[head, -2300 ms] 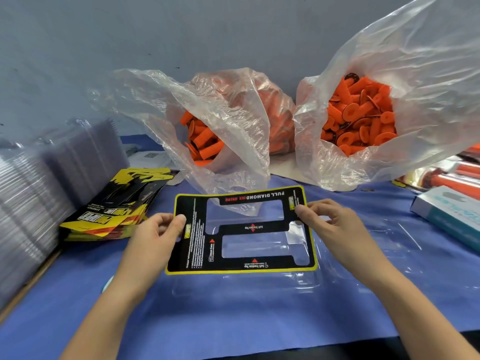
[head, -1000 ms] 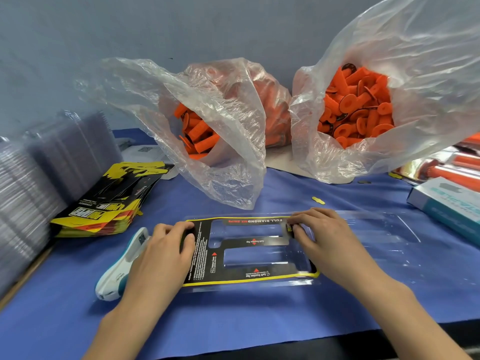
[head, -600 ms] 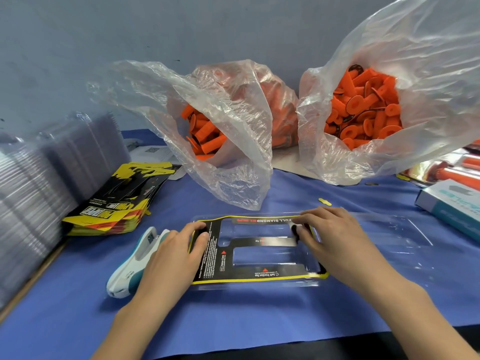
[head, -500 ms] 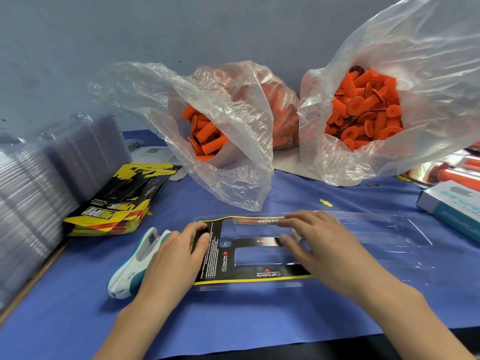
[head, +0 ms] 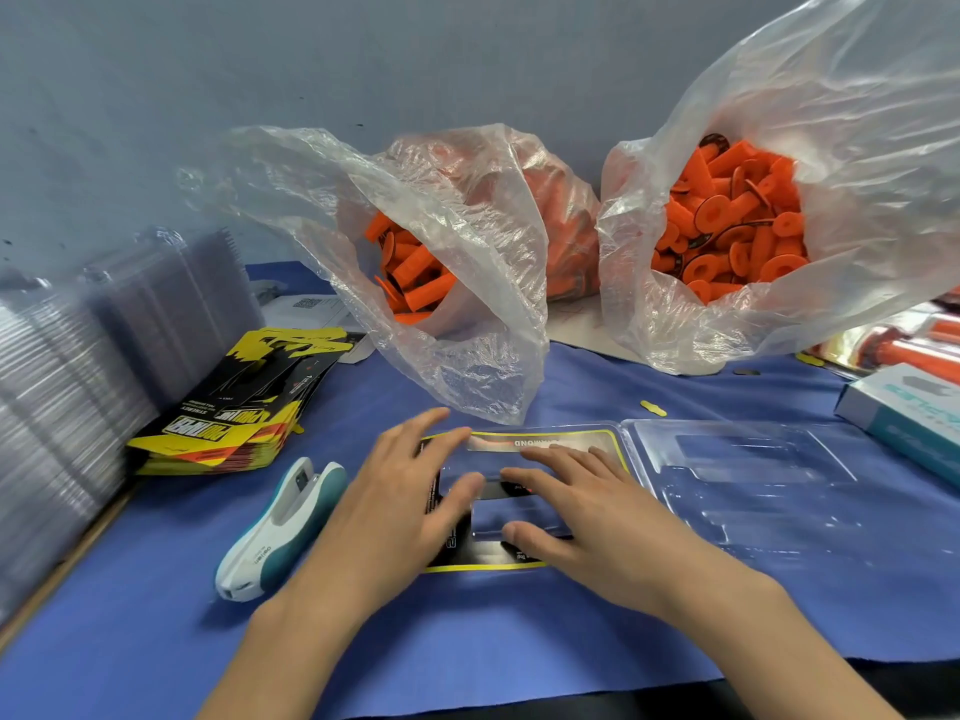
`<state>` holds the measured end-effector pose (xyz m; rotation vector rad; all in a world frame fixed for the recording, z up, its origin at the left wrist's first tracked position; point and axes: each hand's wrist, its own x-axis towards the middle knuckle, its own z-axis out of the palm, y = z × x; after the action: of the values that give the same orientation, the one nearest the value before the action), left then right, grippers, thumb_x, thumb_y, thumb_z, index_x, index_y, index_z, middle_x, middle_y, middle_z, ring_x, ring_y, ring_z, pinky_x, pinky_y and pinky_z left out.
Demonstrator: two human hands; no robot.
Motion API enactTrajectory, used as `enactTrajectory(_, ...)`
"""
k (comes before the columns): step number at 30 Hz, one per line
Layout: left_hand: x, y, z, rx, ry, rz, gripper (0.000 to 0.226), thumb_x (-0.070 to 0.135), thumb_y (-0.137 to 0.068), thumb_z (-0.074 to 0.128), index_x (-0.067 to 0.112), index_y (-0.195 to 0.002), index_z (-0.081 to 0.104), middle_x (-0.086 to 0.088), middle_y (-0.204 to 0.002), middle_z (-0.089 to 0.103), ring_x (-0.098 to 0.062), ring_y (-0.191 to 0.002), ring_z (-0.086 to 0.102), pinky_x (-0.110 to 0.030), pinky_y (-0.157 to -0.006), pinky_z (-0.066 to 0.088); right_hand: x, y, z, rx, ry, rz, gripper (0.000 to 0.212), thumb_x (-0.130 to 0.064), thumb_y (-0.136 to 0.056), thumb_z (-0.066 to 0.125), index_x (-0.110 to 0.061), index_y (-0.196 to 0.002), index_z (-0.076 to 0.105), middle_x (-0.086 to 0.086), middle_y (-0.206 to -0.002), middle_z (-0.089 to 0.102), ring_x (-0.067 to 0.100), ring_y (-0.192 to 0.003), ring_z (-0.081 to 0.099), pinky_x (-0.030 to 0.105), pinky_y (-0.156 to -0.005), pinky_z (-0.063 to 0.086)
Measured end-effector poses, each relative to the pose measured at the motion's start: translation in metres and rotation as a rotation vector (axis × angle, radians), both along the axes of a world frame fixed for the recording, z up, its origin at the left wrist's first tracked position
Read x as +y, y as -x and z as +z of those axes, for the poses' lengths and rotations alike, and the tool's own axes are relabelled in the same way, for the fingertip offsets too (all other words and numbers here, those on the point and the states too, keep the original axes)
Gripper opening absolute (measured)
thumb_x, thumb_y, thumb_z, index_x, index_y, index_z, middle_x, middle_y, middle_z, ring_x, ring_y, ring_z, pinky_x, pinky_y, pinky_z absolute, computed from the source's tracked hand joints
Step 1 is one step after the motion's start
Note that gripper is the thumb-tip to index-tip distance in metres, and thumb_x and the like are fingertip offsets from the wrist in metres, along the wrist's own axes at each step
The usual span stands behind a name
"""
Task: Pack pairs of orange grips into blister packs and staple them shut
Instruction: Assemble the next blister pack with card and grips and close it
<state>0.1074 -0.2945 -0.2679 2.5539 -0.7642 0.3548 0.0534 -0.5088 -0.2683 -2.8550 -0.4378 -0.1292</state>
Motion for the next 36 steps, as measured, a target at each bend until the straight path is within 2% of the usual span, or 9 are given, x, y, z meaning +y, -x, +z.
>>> enactTrajectory(4,-0.009,0.003,-0.008,0.147,-0.153,-0.140,0.069,0.071,-0.089,0.022,0.039,-0.150,0.033,0.021,-0.159,0.016,0.003,-0.145,0.007,-0.021,-0.120,0.011,-0.001,0.000,0.001,0.039,-0.005,-0.031,0.065,-0.071,-0.092,0.029,-0.043,-0.150,0.025,-0.011,-0.163,0.011,0.011,-0.149,0.005,0.028,-0.119,0.003)
enactTrajectory(8,-0.006,0.002,-0.009,0.180,-0.195,-0.132,0.067,0.072,-0.090,0.022,0.044,-0.151,0.028,0.026,-0.160,0.006,0.007,-0.145,-0.003,-0.021,-0.119,0.008,-0.001,-0.001,0.002,0.156,0.043,-0.094,0.079,-0.078,-0.087,0.018,-0.041,-0.156,0.007,-0.003,-0.165,-0.010,0.015,-0.151,-0.016,0.035,-0.120,-0.011)
enactTrajectory(11,-0.002,0.002,-0.007,0.235,-0.195,-0.154,0.070,0.076,-0.088,0.025,0.046,-0.150,0.027,0.031,-0.159,0.000,0.013,-0.143,-0.011,-0.026,-0.121,0.010,-0.003,-0.002,0.005,0.193,0.083,-0.087,0.088,-0.084,-0.081,0.014,-0.040,-0.156,0.002,-0.002,-0.165,-0.012,0.016,-0.151,-0.015,0.039,-0.122,-0.012)
enactTrajectory(16,0.004,0.002,-0.004,0.271,-0.225,-0.150,0.086,0.087,-0.076,0.028,0.049,-0.152,0.019,0.027,-0.160,-0.011,0.009,-0.145,-0.011,-0.022,-0.120,0.007,-0.014,-0.003,0.008,0.232,0.071,-0.068,0.103,-0.093,-0.070,0.025,-0.042,-0.155,0.003,-0.009,-0.165,-0.011,0.012,-0.151,-0.013,0.031,-0.120,-0.005)
enactTrajectory(21,0.004,-0.004,-0.002,0.237,-0.262,-0.124,0.094,0.093,-0.071,0.027,0.047,-0.152,0.016,0.025,-0.161,0.001,0.009,-0.146,-0.005,-0.024,-0.121,0.007,-0.017,-0.007,0.010,0.258,0.025,-0.074,0.104,-0.093,-0.067,0.035,-0.044,-0.154,0.005,-0.012,-0.165,-0.008,0.009,-0.151,-0.009,0.030,-0.120,0.000)
enactTrajectory(26,0.014,-0.009,0.000,0.247,-0.261,-0.127,0.099,0.097,-0.066,0.033,0.049,-0.151,0.017,0.032,-0.159,0.003,0.014,-0.144,0.000,-0.025,-0.121,0.010,-0.019,-0.005,0.013,0.268,0.018,-0.066,0.100,-0.089,-0.071,0.042,-0.045,-0.154,0.007,-0.016,-0.164,-0.009,0.008,-0.150,-0.008,0.028,-0.119,0.000)
enactTrajectory(29,0.021,-0.011,0.002,0.225,-0.264,-0.111,0.101,0.099,-0.062,0.032,0.051,-0.150,0.018,0.037,-0.155,0.004,0.022,-0.138,-0.002,-0.023,-0.121,0.003,-0.022,-0.003,0.016,0.277,0.017,-0.067,0.098,-0.087,-0.074,0.044,-0.045,-0.154,0.008,-0.018,-0.163,-0.008,0.005,-0.150,-0.007,0.026,-0.118,0.000)
enactTrajectory(32,0.031,-0.011,0.004,0.213,-0.263,-0.076,0.097,0.096,-0.064,0.035,0.050,-0.148,0.024,0.038,-0.153,0.011,0.018,-0.141,0.000,-0.028,-0.122,-0.006,-0.023,-0.002,0.018,0.294,-0.002,-0.077,0.096,-0.086,-0.074,0.044,-0.046,-0.154,0.008,-0.021,-0.163,-0.007,0.003,-0.149,-0.007,0.026,-0.118,0.001)
enactTrajectory(36,0.045,-0.006,0.000,0.229,-0.170,-0.041,0.079,0.086,-0.072,0.040,0.049,-0.142,0.039,0.037,-0.150,0.016,0.012,-0.143,0.003,-0.022,-0.118,0.003,-0.023,0.000,0.019,0.294,-0.003,-0.068,0.094,-0.085,-0.076,0.044,-0.047,-0.154,0.008,-0.021,-0.163,-0.008,0.003,-0.149,-0.008,0.025,-0.117,0.000)
